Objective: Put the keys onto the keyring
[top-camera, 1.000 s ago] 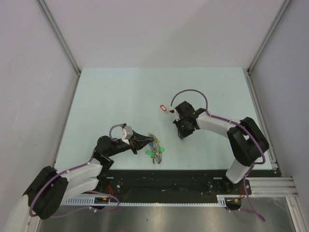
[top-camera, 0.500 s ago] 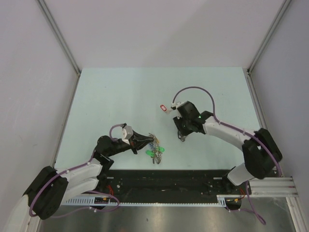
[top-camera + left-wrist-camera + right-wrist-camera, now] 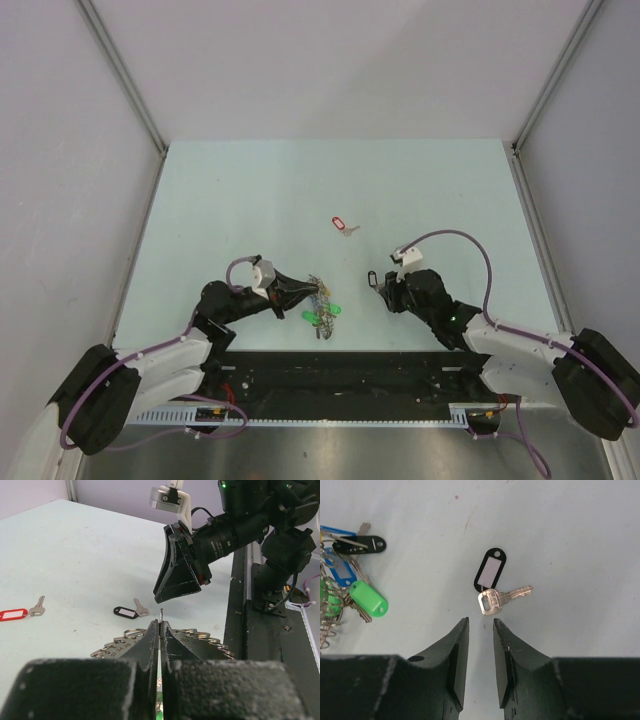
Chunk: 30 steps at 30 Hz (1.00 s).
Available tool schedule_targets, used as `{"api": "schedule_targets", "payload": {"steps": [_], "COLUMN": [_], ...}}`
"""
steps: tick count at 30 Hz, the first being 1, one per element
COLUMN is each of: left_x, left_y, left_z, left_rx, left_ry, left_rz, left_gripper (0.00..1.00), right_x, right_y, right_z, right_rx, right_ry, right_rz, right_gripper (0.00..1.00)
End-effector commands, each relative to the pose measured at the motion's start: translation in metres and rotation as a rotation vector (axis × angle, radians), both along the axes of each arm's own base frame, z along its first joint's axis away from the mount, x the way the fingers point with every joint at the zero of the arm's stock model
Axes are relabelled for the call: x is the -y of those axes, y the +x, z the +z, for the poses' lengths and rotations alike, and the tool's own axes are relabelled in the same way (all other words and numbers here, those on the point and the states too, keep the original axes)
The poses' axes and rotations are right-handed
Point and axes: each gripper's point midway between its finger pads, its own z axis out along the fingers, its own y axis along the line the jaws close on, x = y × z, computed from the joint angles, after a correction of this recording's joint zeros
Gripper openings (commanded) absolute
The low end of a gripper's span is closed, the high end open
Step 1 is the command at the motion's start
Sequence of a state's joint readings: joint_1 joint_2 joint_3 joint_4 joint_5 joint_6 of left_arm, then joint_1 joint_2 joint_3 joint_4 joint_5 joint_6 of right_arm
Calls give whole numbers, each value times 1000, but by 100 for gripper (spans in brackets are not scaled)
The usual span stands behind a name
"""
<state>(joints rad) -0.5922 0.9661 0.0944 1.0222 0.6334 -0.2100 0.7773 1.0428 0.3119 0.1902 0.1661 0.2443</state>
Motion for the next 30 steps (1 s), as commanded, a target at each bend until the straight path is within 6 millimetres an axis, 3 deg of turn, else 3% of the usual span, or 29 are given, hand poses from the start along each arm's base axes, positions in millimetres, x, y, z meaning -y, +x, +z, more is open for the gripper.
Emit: {"api": "schedule_targets", "payload": {"steps": [1,9,30], "left_x": [1,1,1], "left_y": [4,5,4], "left_z": [35,35,37], "left_rx": [99,97,100], "left_ry": [-69,-70,-74], "left_rz": [4,7,3], "left_gripper": [0,0,0], "right_x": [-12,-12,-12], "right_y": [24,19,28], "right_z": [41,9,-21], "right_rx": [184,138,102], "right_ry": [195,203,180], "right_rz": [-74,-72,-90], "right_gripper": [31,25,24]}}
